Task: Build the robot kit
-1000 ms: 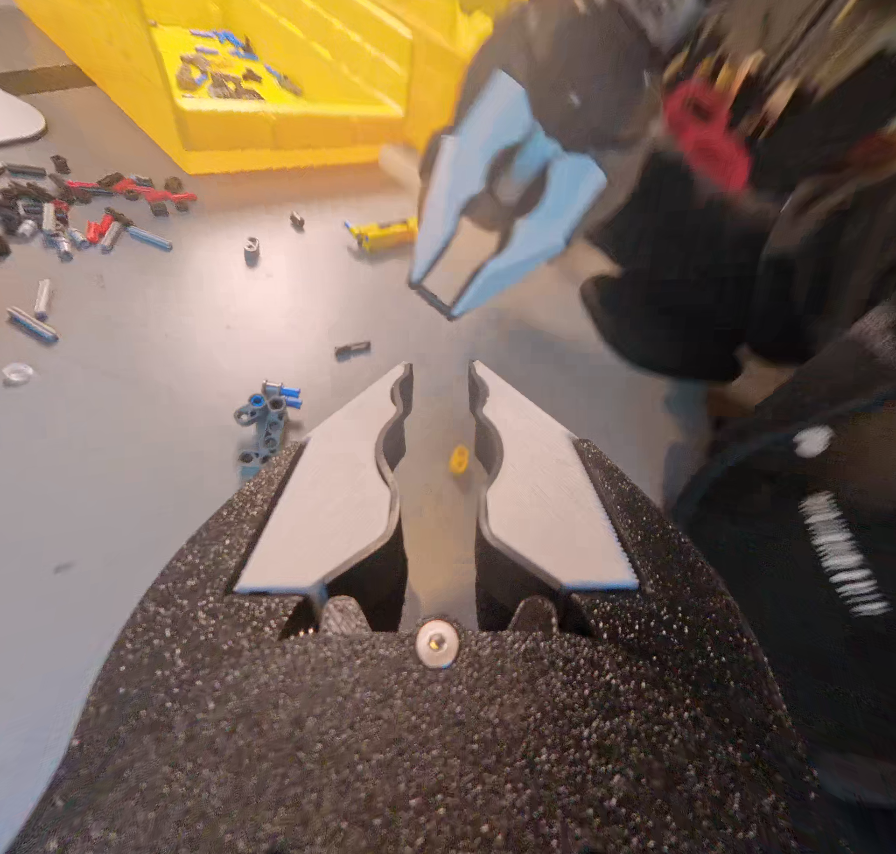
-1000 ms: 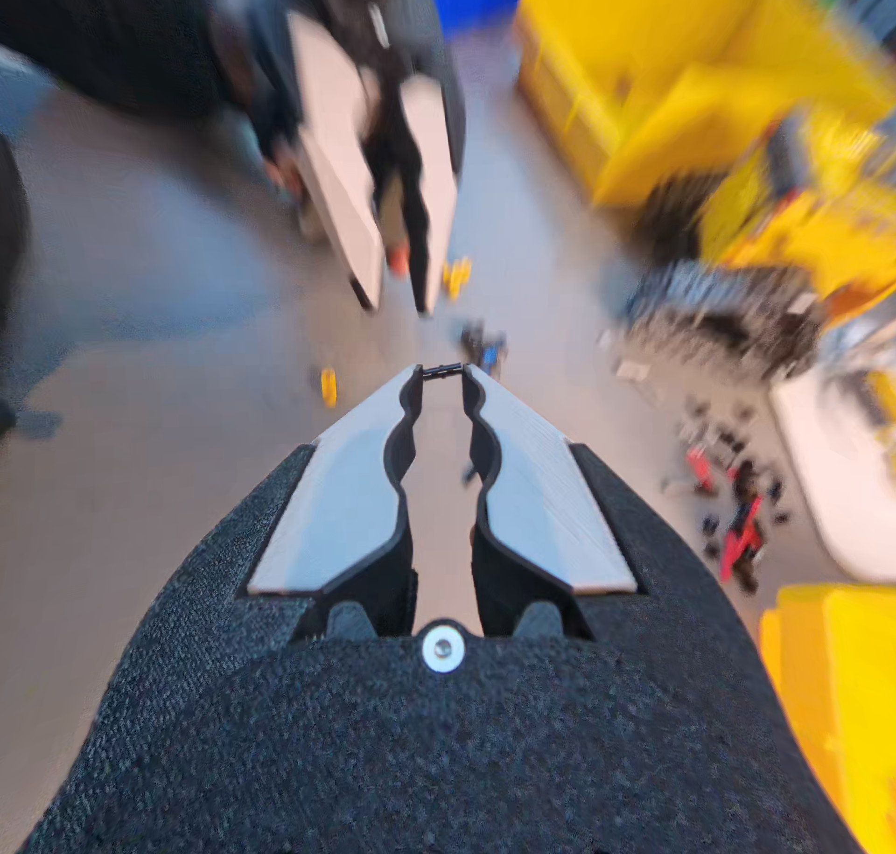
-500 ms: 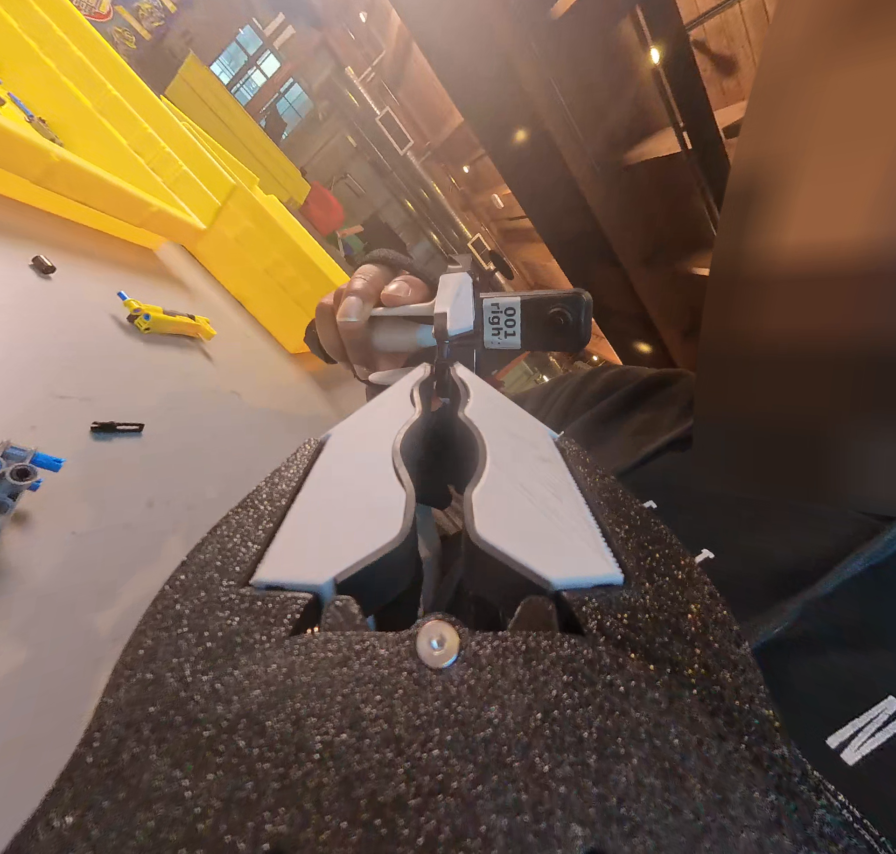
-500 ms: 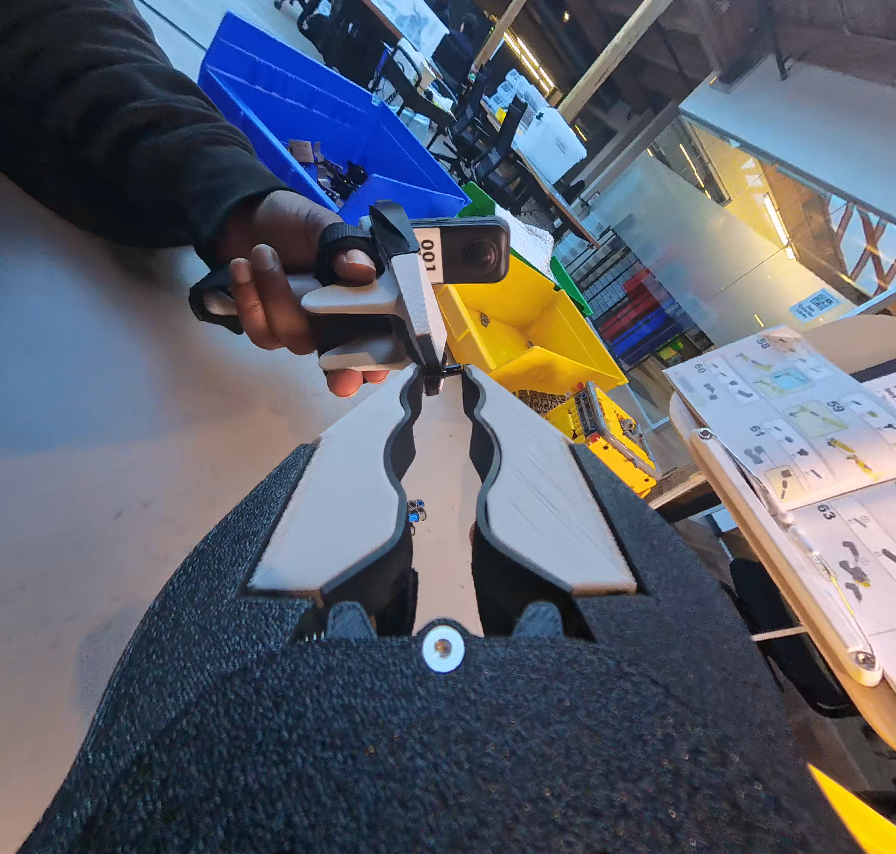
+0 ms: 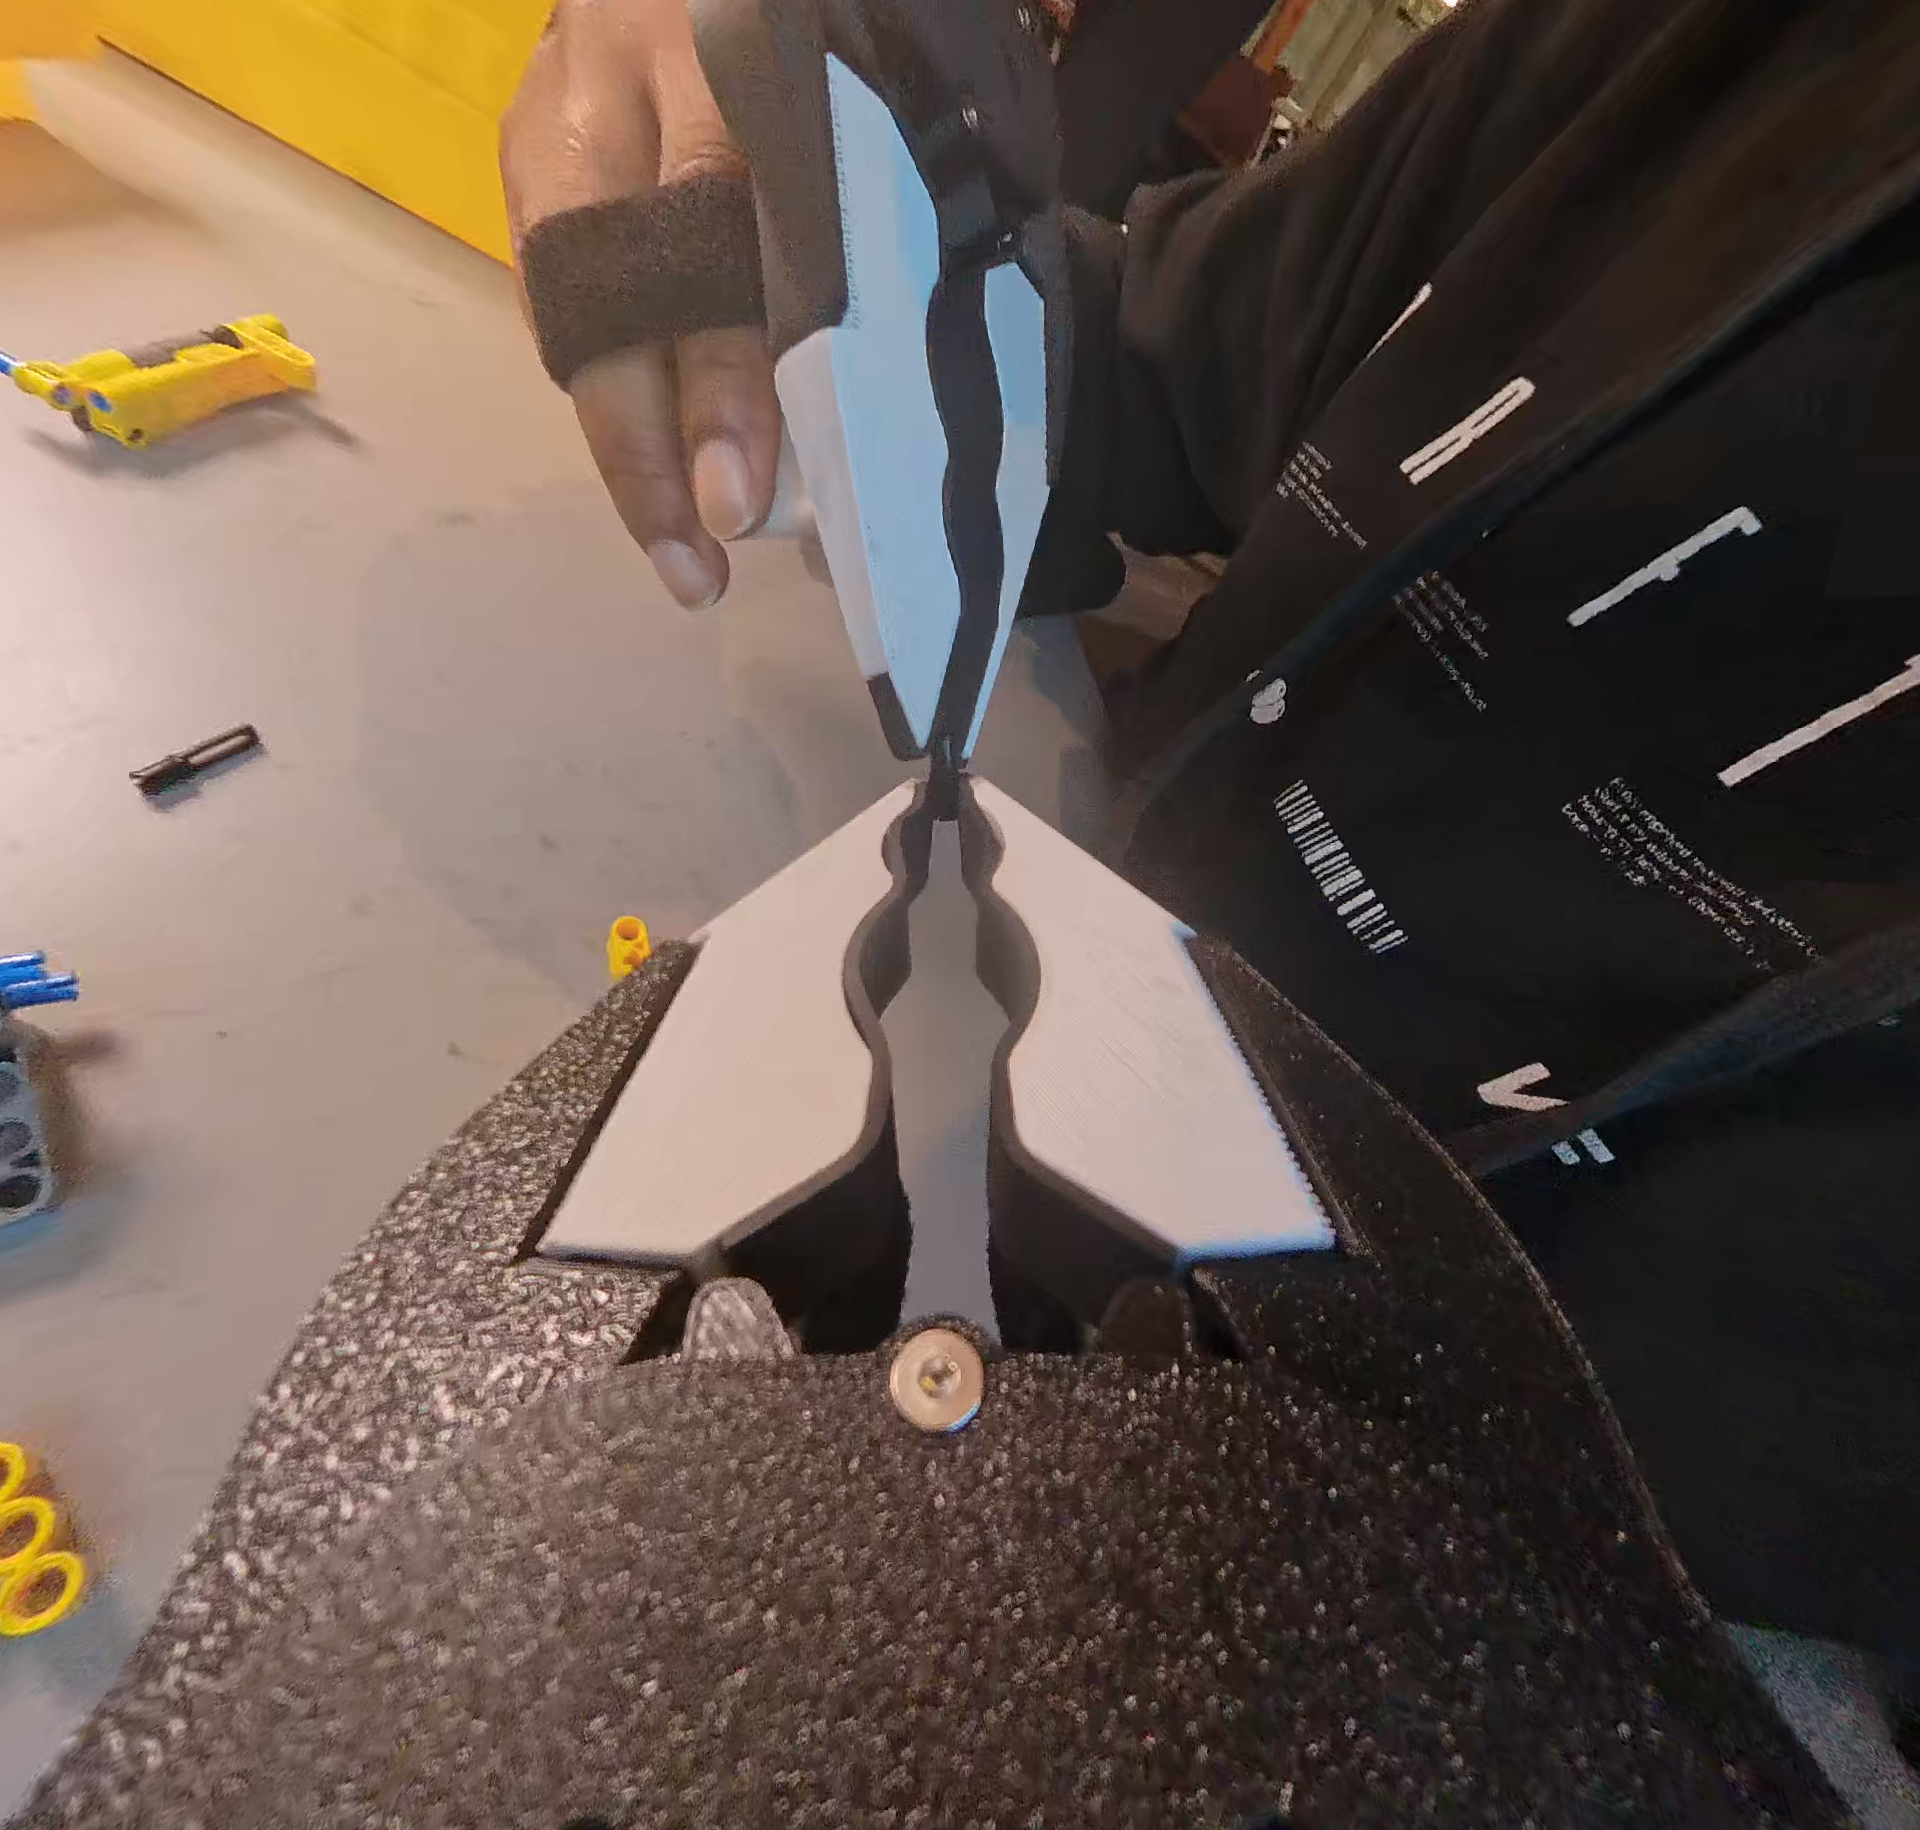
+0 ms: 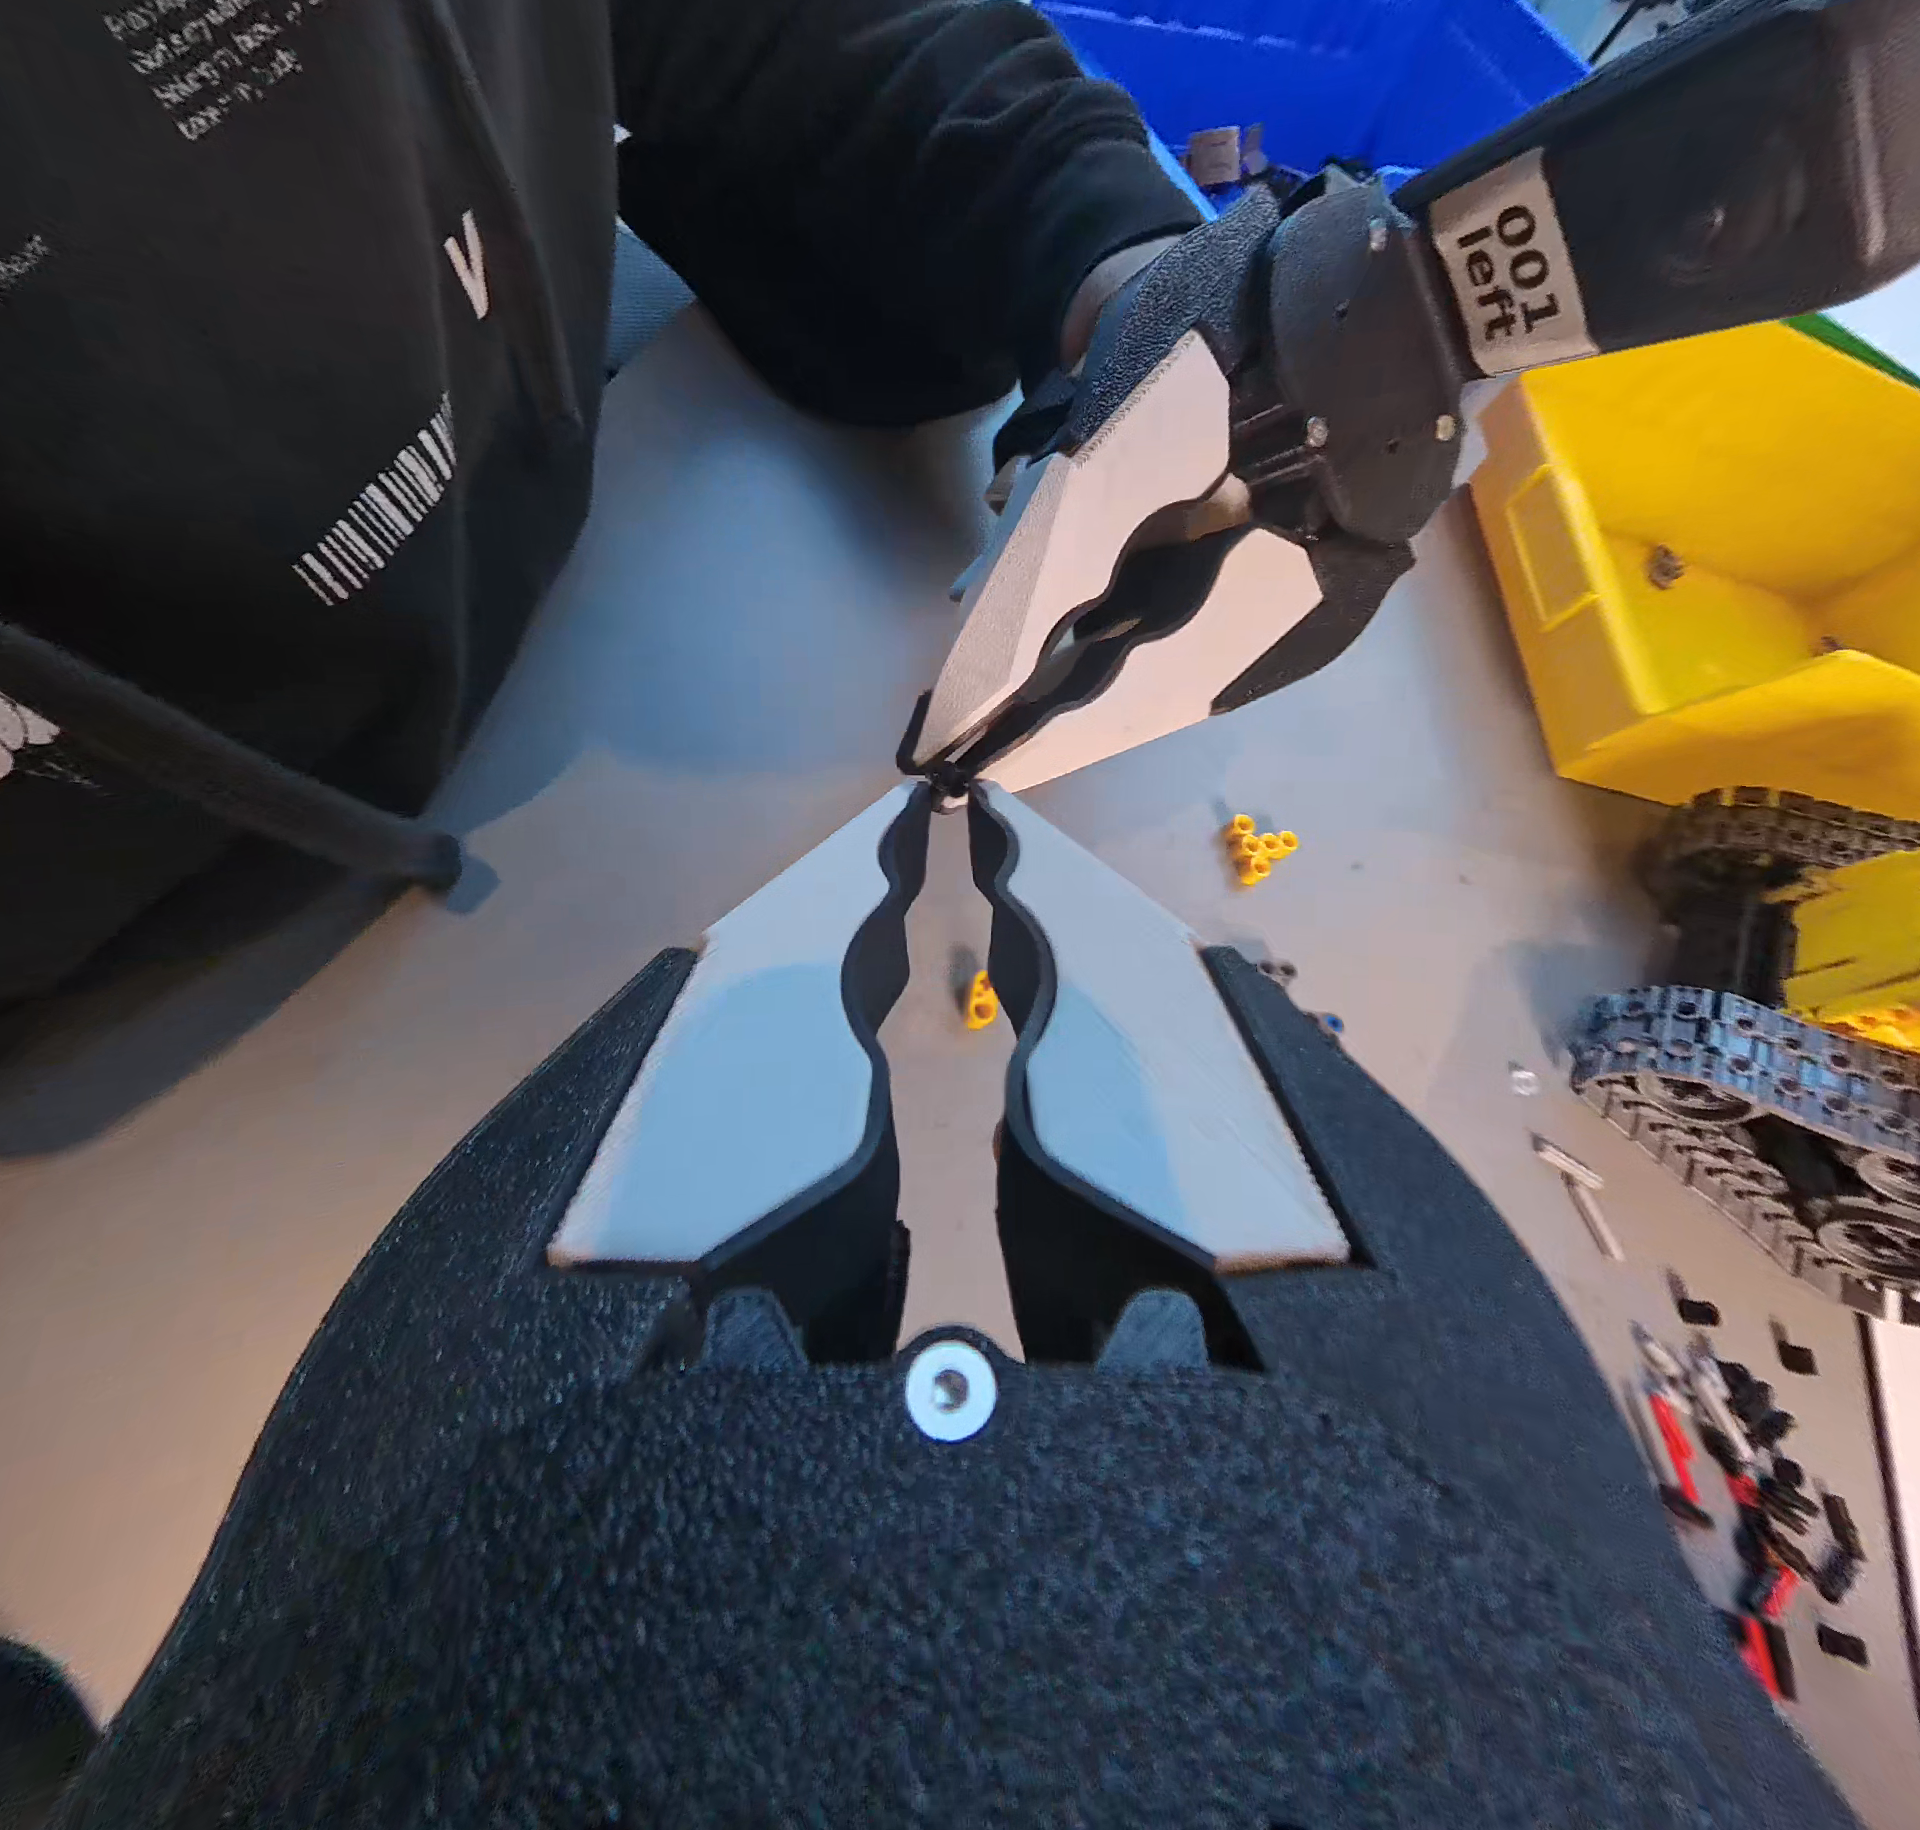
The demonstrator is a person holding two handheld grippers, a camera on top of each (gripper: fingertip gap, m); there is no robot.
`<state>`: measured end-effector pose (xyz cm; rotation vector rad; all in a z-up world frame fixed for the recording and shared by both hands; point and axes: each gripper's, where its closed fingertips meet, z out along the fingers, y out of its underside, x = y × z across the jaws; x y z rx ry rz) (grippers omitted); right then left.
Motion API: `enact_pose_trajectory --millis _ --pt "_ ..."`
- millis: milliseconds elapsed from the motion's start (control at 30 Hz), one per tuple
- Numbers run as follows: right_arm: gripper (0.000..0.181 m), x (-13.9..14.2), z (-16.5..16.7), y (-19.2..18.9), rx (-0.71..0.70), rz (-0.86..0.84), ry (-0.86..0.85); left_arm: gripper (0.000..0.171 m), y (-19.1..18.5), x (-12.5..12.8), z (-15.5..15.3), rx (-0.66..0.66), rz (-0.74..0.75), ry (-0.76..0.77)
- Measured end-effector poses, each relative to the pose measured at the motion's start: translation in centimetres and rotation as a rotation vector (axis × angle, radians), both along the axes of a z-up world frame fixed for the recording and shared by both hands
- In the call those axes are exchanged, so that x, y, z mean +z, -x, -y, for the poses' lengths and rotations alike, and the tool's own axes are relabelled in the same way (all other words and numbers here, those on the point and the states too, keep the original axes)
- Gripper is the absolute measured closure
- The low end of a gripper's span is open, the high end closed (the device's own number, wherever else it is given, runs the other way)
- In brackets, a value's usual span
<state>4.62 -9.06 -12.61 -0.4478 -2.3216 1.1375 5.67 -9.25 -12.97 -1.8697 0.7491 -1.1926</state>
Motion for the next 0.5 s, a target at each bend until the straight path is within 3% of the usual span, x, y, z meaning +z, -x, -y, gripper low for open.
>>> enact_pose_trajectory --millis 400,500 --pt "0.177 -1.0 1.7 -1.0 0.074 0.069 0.015 0.168 -1.0 -0.9 1.6 -0.117 0.003 0.042" --pt "0.177 -1.4 0.8 -0.4 0.026 0.107 -0.001 0.167 -0.7 -1.4 1.0 -0.077 -0.023 0.044"
